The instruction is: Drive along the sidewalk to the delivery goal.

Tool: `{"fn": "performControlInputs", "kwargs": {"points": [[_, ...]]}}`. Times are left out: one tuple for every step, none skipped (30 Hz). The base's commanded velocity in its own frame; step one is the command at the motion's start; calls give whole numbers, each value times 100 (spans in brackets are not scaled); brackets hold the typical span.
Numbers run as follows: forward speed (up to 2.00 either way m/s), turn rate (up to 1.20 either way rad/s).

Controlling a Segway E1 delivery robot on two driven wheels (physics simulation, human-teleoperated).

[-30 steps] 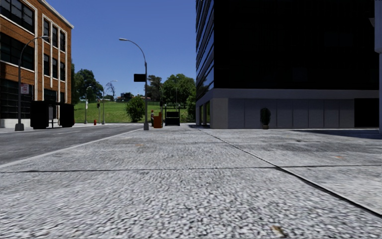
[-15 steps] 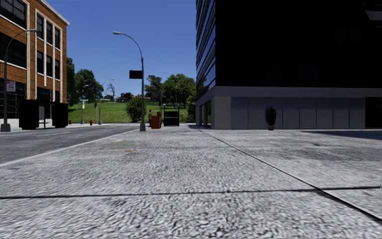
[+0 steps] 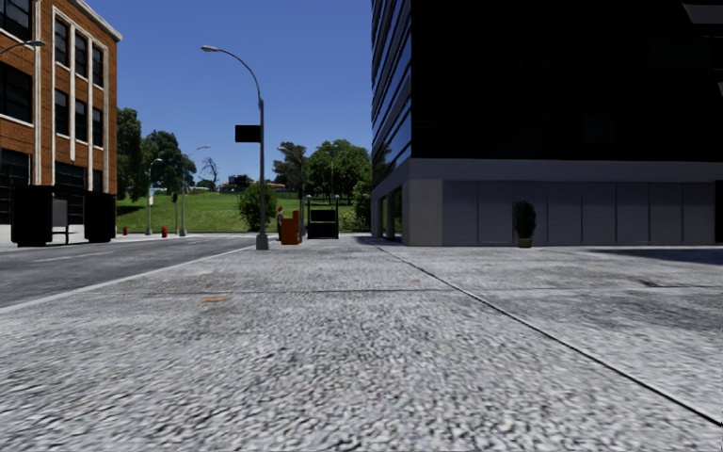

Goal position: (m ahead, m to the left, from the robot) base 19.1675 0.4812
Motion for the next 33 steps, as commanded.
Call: {"fn": "performControlInputs", "kwargs": {"points": [[200,0],[200,0],[200,0],[200,0],[200,0],[200,0],[200,0],[200,0],[200,0],[200,0],[200,0],[200,0],[200,0],[200,0],[200,0],[200,0],[200,0],[200,0],[200,0],[200,0],[200,0],[200,0],[200,0],[200,0],[200,0],[200,0],[200,0],[200,0],[200,0],[200,0],[200,0],[200,0],[200,0]]}}
